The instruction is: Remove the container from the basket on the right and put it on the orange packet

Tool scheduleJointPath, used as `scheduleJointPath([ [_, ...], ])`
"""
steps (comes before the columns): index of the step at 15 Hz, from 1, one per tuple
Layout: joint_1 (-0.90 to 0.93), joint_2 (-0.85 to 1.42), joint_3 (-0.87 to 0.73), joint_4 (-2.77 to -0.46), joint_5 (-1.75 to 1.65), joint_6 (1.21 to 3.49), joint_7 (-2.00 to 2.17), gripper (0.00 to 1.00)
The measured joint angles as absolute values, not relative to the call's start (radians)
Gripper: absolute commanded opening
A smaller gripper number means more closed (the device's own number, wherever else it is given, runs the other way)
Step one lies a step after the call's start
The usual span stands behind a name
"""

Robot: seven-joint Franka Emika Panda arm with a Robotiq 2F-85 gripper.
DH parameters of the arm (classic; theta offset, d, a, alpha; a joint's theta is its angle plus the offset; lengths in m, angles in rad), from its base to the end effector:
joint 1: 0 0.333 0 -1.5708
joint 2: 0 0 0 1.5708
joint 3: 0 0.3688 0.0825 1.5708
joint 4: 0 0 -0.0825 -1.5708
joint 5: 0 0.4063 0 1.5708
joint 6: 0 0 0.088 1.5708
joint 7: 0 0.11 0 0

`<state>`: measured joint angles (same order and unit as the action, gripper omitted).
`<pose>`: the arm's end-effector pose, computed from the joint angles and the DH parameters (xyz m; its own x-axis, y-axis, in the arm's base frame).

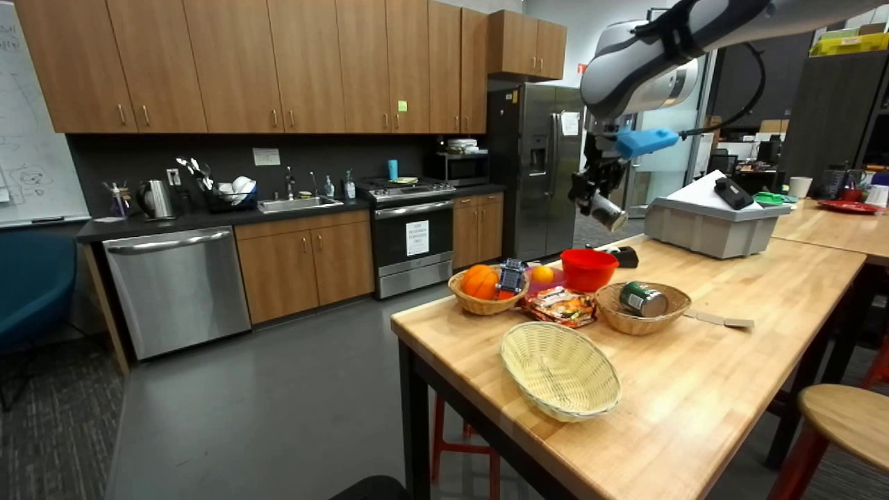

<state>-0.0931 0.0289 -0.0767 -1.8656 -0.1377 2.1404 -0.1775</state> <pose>0.6070 -0.1098 0.5634 0.9737 0.0849 0.2114 0.0484 -0.9838 0.1724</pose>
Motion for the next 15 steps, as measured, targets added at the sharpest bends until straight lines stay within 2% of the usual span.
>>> scheduleJointPath([
  [6, -0.091, -0.02, -0.077, -1.89, -0.167, 2.142, -0.183, 0.24],
  [11, -0.069, 0.064, -0.062, -1.979, -0.143, 2.148, -0.211, 0.24],
  [15, -0.046, 0.153, -0.031, -1.966, -0.13, 2.143, -0.222, 0.24],
])
